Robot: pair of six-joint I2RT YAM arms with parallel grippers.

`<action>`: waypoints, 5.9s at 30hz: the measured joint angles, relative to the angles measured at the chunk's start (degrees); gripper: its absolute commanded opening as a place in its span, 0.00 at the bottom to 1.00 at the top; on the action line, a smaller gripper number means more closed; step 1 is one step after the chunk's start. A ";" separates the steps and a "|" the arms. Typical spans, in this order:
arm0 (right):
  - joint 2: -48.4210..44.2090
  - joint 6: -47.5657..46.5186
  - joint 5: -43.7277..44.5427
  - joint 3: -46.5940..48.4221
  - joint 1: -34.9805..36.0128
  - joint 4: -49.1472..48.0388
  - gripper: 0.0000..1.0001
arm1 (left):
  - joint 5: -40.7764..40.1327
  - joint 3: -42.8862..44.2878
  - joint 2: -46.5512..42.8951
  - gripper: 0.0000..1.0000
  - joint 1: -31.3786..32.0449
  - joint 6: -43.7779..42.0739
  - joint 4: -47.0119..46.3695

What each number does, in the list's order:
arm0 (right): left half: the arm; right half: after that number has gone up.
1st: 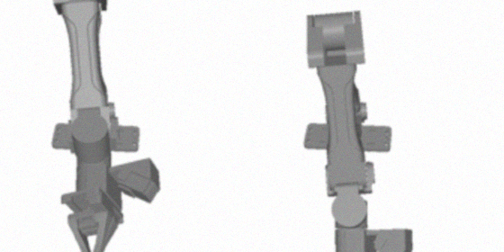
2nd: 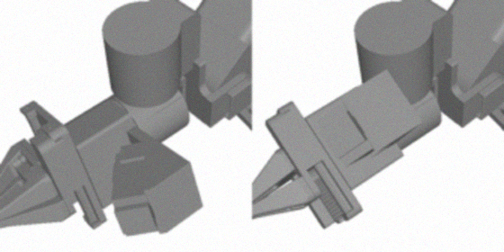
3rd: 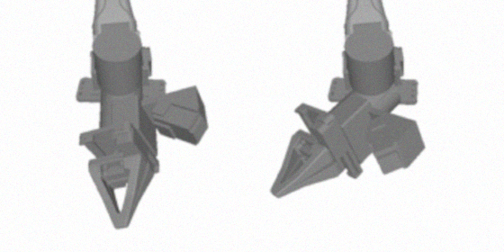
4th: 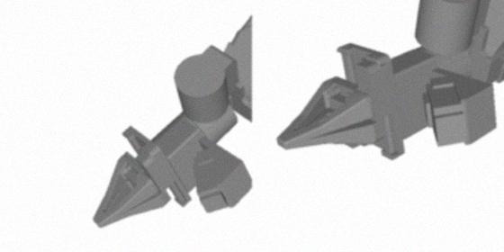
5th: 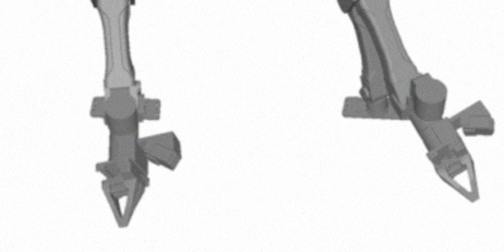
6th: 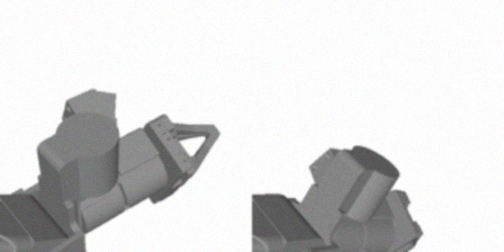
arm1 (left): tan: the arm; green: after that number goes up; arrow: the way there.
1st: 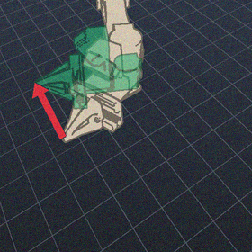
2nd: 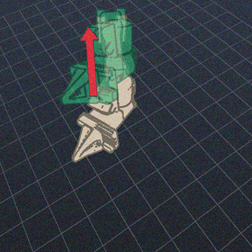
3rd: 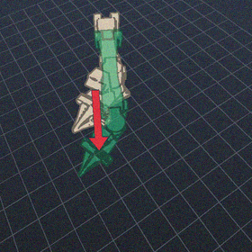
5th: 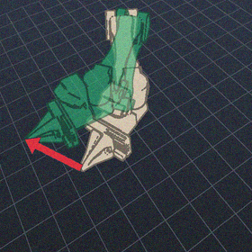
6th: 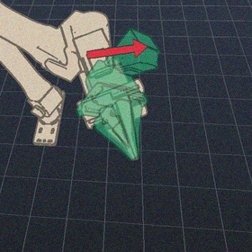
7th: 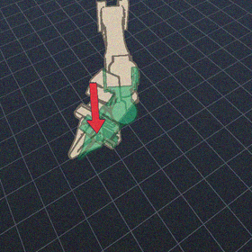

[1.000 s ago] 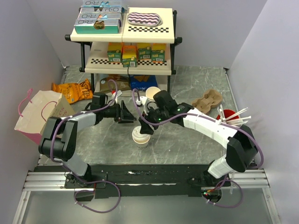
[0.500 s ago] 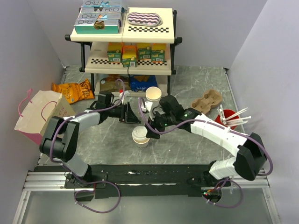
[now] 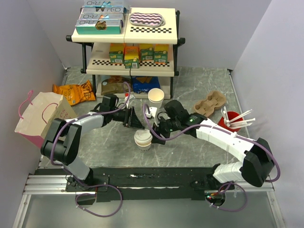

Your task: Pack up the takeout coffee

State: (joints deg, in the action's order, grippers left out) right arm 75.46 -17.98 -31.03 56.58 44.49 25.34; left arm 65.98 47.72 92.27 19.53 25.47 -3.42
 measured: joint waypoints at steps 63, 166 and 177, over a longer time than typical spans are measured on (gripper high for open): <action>12.20 18.14 -4.55 5.03 -3.13 -5.90 0.72 | -9.16 0.85 -9.55 0.68 -3.72 0.11 6.27; 15.12 1.70 3.82 13.53 8.48 2.67 0.67 | -24.41 -12.20 -7.72 0.23 -6.21 7.19 19.76; 15.98 0.11 3.74 13.99 9.92 2.93 0.66 | -22.23 -9.49 -6.62 0.26 -5.68 8.02 18.82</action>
State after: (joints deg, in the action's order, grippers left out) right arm 91.44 -17.87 -27.29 70.57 54.41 28.27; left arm 43.75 38.24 85.65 13.85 33.50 15.40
